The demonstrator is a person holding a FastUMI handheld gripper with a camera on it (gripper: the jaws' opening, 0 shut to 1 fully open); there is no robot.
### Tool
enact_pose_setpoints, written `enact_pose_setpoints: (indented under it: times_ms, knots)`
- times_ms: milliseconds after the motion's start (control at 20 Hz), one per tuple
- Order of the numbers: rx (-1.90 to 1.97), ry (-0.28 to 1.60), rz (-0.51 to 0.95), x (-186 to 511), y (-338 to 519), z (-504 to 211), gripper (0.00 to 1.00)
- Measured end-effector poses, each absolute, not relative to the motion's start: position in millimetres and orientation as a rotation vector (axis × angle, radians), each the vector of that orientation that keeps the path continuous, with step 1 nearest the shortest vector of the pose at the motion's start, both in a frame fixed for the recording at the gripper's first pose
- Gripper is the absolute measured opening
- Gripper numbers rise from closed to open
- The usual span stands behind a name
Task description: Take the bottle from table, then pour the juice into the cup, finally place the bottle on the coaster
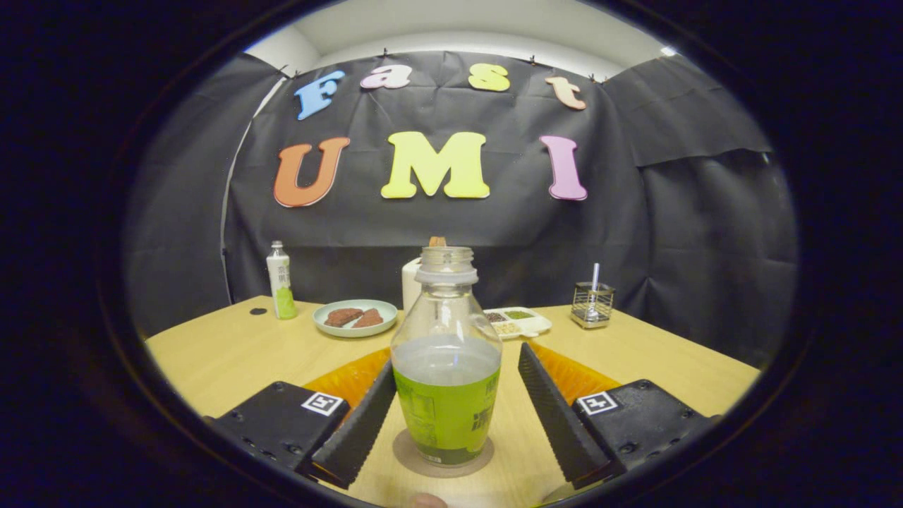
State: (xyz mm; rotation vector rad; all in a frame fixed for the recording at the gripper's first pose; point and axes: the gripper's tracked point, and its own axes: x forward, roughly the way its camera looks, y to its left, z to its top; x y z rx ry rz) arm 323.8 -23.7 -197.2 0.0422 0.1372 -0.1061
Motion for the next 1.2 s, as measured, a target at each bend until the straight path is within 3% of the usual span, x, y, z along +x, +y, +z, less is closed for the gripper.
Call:
enact_pose_setpoints:
  times_ms: [650, 950, 1200]
  knots:
    - [0.02, 0.059, -0.057, 270.1, -25.0, -106.2, 1.0]
    - [0.012, 0.062, -0.021, 219.4, -25.5, -48.1, 1.0]
    - [-0.059, 0.046, -0.09, 159.0, -42.6, 6.7, 1.0]
